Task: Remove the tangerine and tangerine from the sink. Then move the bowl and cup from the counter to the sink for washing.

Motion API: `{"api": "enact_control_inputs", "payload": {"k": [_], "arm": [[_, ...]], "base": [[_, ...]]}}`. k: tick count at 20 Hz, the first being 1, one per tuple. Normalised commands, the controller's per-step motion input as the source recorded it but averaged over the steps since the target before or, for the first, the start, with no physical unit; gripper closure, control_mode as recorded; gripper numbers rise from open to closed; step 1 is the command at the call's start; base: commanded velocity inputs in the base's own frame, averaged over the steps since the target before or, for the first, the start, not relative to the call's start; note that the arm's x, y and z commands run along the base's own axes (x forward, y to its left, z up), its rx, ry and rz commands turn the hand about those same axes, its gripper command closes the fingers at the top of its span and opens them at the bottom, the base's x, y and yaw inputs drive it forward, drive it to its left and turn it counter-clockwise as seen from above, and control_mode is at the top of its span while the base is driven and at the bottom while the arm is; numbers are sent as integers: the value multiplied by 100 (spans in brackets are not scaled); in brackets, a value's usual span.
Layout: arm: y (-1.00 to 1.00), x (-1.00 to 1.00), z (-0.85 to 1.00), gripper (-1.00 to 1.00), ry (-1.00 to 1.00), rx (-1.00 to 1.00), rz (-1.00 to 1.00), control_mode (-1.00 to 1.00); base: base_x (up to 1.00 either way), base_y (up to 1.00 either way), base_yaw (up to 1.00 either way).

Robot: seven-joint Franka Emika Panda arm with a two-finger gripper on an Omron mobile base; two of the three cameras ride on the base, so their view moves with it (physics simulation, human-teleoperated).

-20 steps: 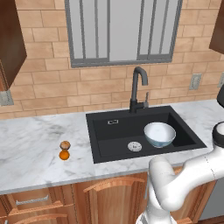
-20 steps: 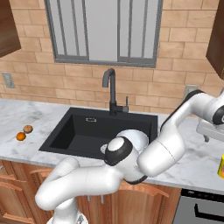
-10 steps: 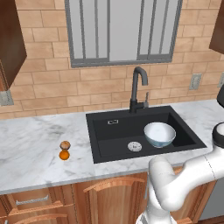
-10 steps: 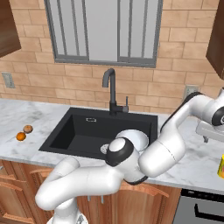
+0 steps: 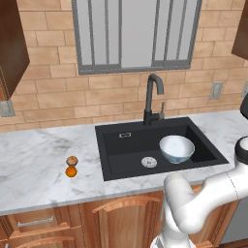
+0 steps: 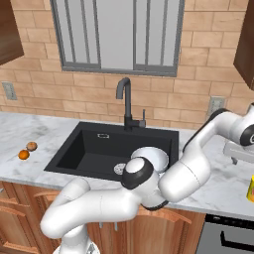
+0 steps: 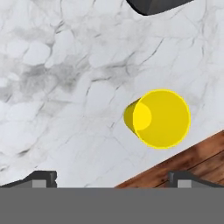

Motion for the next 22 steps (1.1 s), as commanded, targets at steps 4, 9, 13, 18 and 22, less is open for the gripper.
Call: {"api": "enact_control_inputs", "payload": {"k": [4,9,13,18,22], "arm": [[-18,6,-7,-100,8,0,0,-100],[-14,6,-7,-100,9,0,0,-100],[-10,8,-9,-100,8,0,0,-100],[-10,12,-9,-100,11,0,0,-100],[-11,13,-8,-100,10,0,3,-100]], "base": [[0,0,0],[0,0,0],[0,0,0],[0,0,0],[0,0,0]]}}
